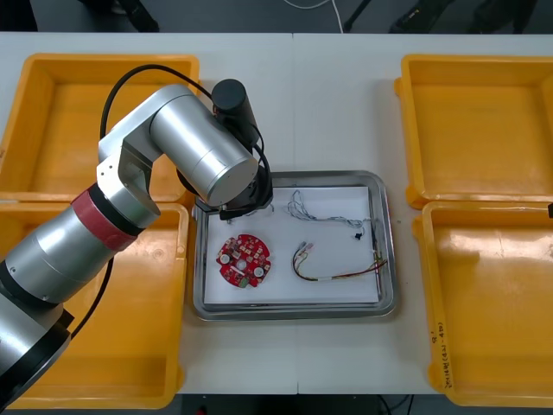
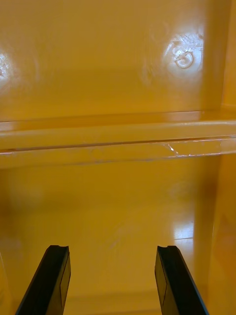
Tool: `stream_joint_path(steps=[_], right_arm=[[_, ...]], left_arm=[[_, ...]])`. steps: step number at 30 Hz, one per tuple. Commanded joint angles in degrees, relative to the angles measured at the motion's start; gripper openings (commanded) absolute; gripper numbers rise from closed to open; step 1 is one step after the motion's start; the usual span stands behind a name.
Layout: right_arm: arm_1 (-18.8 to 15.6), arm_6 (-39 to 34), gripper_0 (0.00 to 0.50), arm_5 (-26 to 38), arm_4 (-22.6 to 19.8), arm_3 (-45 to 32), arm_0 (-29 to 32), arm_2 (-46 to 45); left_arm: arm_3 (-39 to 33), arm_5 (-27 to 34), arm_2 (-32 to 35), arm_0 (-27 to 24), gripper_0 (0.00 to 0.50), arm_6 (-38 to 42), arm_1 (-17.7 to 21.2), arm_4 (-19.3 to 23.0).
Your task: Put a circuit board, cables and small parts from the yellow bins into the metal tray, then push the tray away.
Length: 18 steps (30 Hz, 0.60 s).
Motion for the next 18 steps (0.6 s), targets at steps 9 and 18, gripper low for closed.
stream_joint_path(steps=[9,18], right_arm=[[-2.34,-1.44,0.500,-0.46,0.61,-0.36,0.68,-2.09],[-2.34,-1.53,0.500,-0.37,0.44,-0.36,0.60,-2.09]], left_arm=[[-0.38,-1.67,-0.87,-0.10,0.500,0.47,-0.99,-0.31],[-1.87,0.00,3.18,-0.81,0.500,0.91,-0.73,0.57]])
